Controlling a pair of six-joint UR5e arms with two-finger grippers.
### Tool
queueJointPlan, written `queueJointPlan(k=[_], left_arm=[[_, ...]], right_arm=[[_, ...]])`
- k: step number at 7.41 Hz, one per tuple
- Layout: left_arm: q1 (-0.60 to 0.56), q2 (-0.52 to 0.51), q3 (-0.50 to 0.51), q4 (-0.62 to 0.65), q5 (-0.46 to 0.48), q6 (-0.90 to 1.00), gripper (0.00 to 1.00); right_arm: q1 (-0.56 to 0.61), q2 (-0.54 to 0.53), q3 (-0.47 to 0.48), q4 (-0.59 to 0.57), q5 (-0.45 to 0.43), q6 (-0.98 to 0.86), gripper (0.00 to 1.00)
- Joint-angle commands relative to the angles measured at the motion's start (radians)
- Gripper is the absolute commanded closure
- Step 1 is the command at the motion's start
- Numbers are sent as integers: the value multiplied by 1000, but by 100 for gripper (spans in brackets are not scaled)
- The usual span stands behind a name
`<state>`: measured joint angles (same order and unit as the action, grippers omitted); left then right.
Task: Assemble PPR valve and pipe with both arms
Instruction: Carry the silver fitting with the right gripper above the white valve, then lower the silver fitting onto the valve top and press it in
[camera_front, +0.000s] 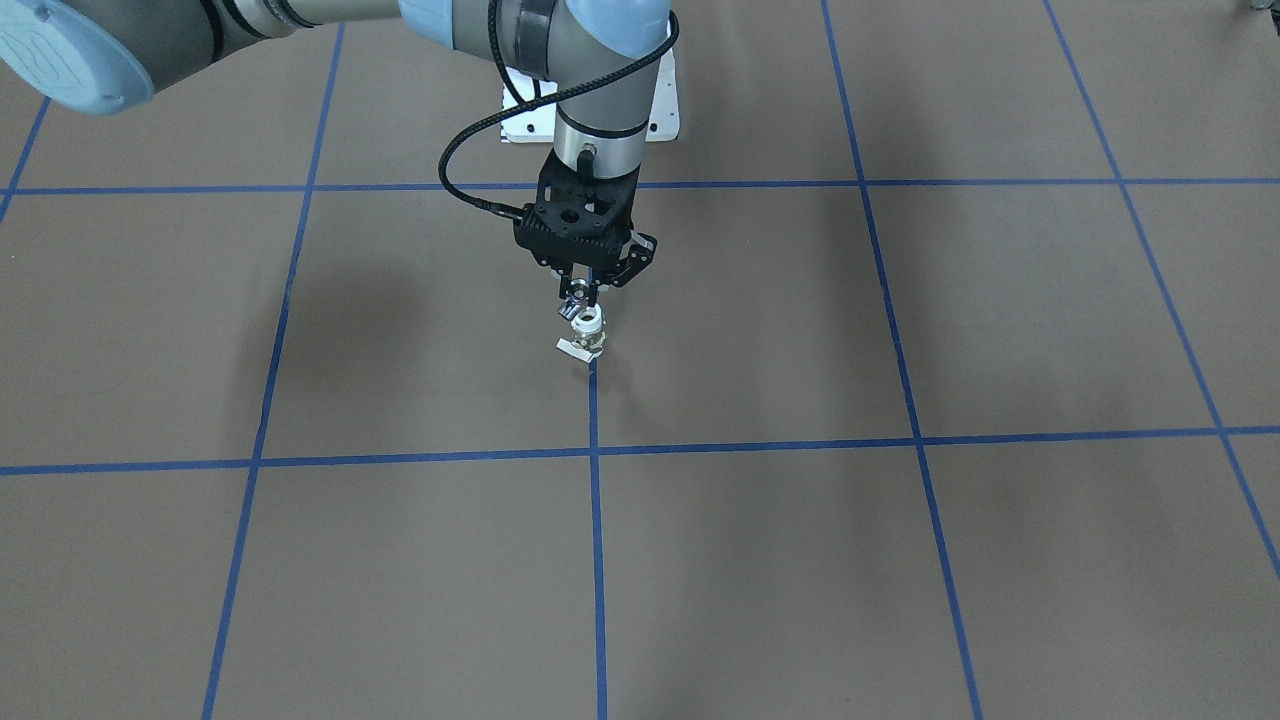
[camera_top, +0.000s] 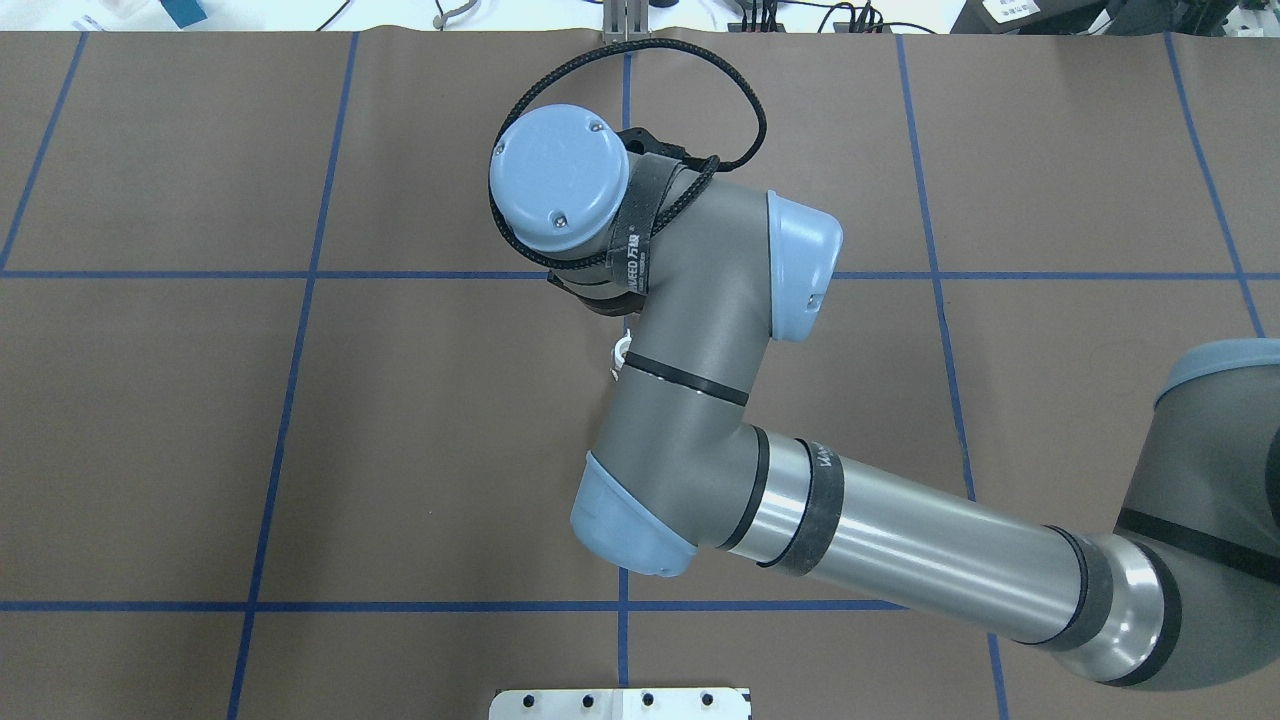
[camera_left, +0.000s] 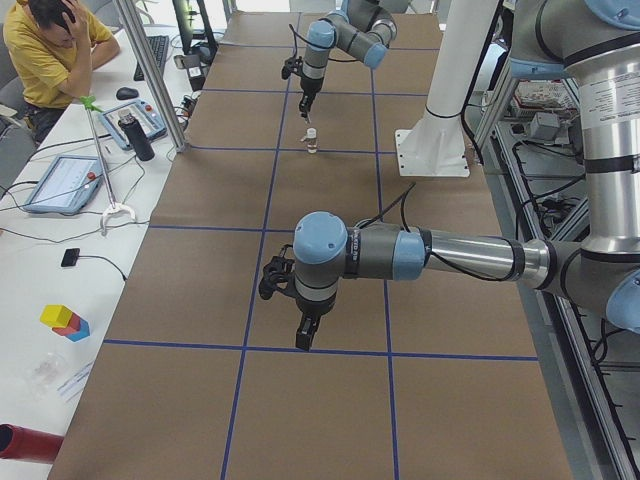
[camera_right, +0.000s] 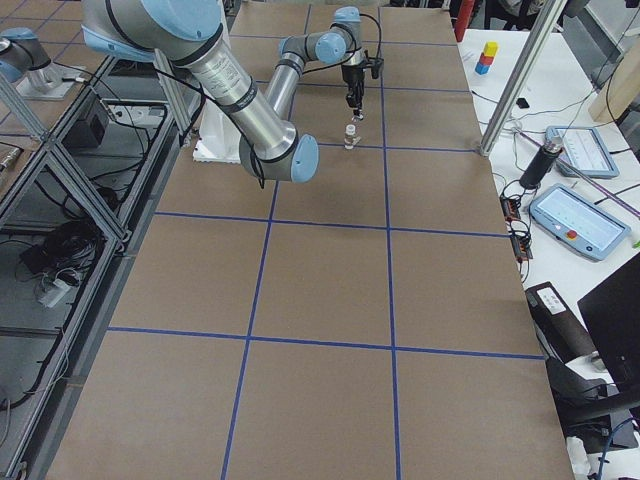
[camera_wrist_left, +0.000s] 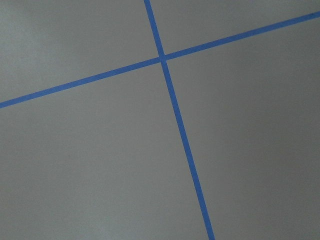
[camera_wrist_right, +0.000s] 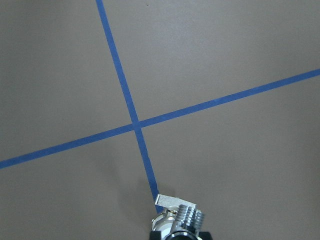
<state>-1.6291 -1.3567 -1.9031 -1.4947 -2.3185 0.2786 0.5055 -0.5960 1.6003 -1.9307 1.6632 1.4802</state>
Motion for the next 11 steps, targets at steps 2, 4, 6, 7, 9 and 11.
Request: queueJointPlan(k=[2,4,6,7,9,11], left_arm=[[0,1,1,-1,1,1,0],[0,1,1,-1,1,1,0],[0,1,1,-1,-1,1,0],[0,-1,2,-1,1,-1,0],[0,-1,4,-1,1,1,0],[0,-1,4,-1,1,1,0]], right_arm=[[-36,5,-5,-5,-62,15,100],[-58,-2,-5,-4,-83,18,100],[-61,-2,-5,-2,-86,49,100],[-61,-4,-5,-2,-91,49,100],[-61,-8,-8,13,-115,49,100],[-62,-8,-17,41,-120,51,100]])
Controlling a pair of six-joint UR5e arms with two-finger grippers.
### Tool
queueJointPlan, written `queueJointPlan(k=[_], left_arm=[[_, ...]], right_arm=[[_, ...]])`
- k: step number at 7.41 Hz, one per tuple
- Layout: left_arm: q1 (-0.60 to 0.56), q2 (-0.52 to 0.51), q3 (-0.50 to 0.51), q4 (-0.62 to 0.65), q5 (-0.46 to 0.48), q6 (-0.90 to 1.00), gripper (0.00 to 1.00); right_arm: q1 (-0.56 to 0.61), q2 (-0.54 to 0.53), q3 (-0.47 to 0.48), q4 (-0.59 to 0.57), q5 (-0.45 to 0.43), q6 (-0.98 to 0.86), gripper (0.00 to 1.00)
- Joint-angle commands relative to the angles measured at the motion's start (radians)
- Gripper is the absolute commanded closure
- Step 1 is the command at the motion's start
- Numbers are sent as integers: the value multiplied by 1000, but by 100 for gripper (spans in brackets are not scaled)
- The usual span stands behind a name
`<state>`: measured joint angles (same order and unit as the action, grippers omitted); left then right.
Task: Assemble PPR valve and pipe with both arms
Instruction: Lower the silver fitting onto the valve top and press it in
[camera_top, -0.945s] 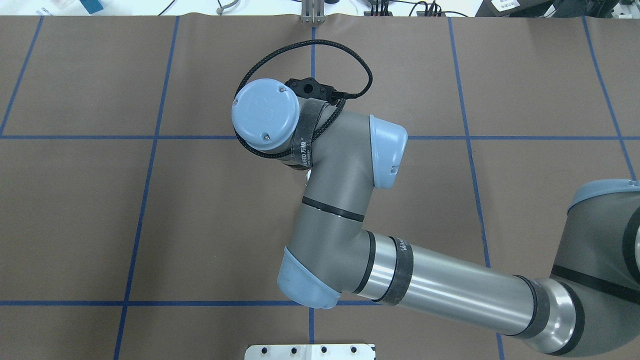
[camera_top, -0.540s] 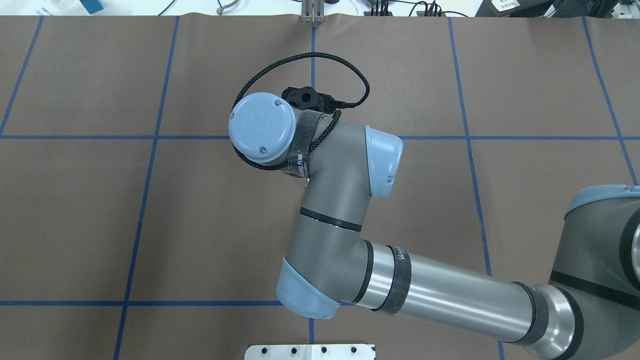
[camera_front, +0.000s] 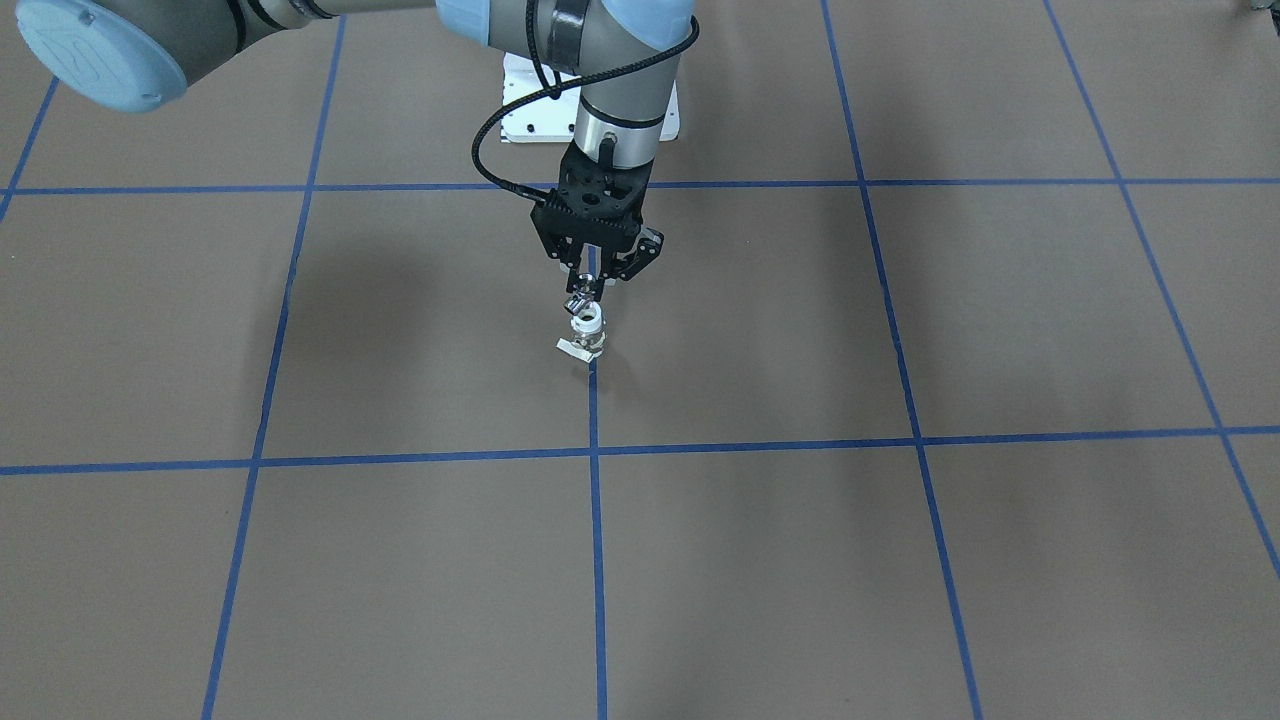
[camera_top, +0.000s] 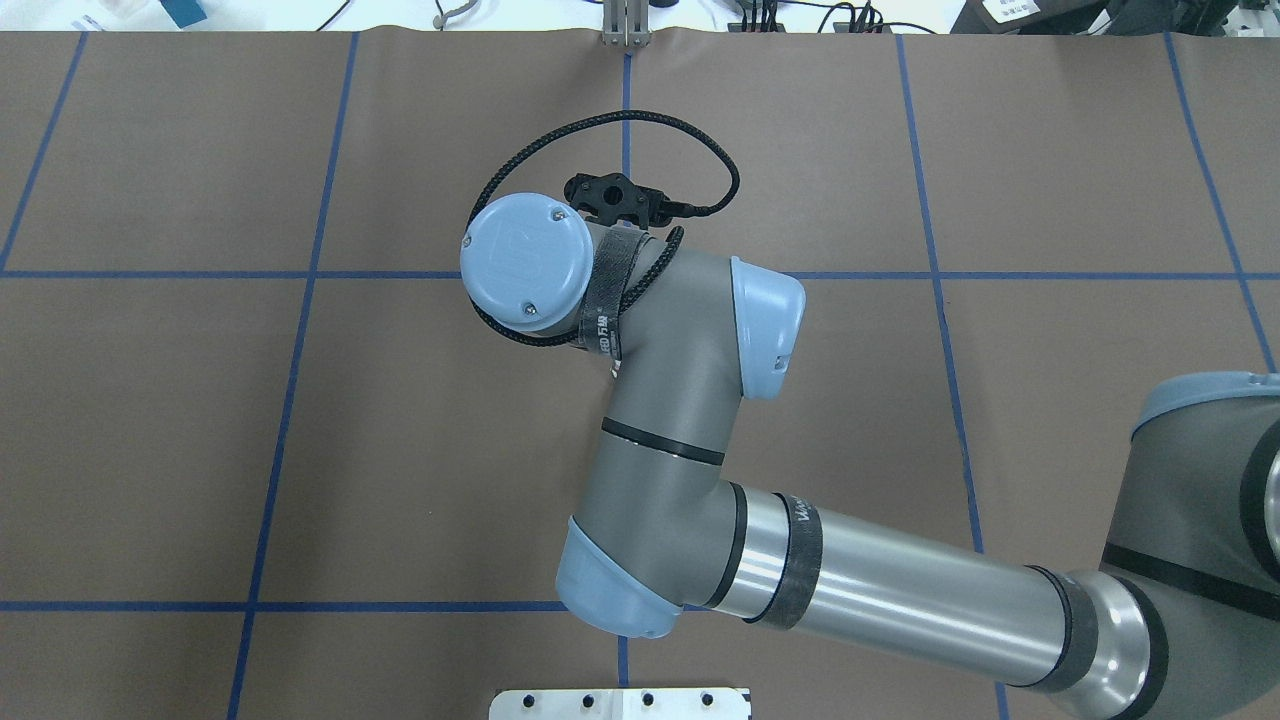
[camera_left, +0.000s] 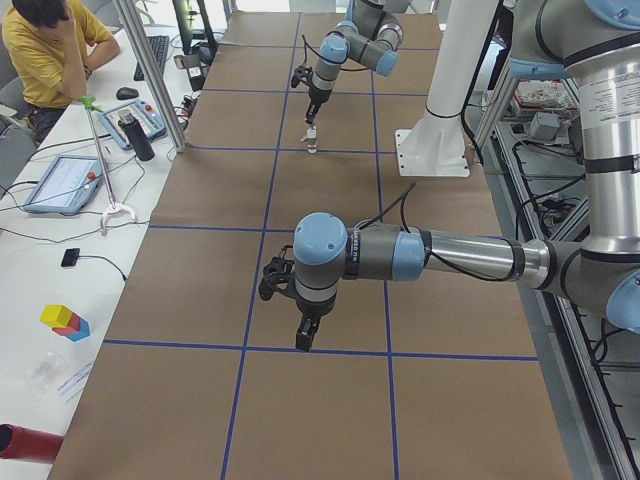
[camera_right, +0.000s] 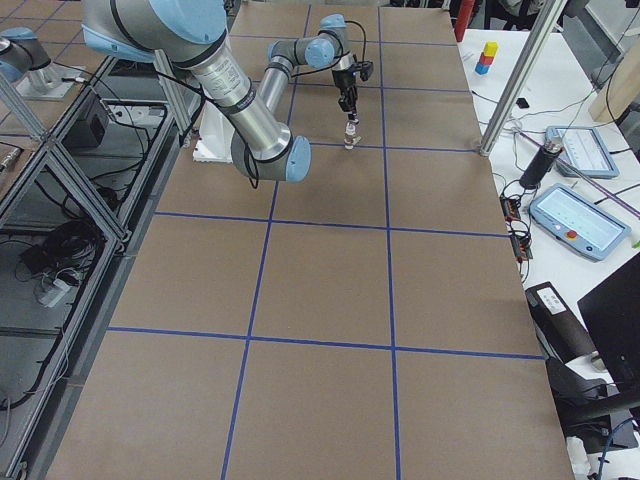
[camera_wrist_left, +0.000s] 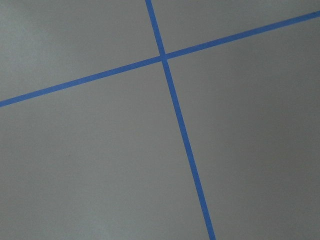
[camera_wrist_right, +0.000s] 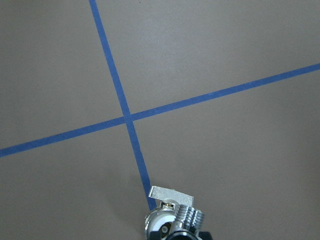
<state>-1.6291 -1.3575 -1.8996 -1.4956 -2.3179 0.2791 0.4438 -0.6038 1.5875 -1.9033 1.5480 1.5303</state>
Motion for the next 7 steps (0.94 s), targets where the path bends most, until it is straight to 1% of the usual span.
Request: queueJointPlan(k=[1,4,7], left_arm=[[0,0,1,0,0,0,0],[2,-2,4,0,0,0,0],[0,-2,5,0,0,0,0]], right_arm=[[-1,-1,-4,15,-6,1,100],[-2,-19,-3,20,-12,1,100],[-4,-10,-1,20,-11,2,100]])
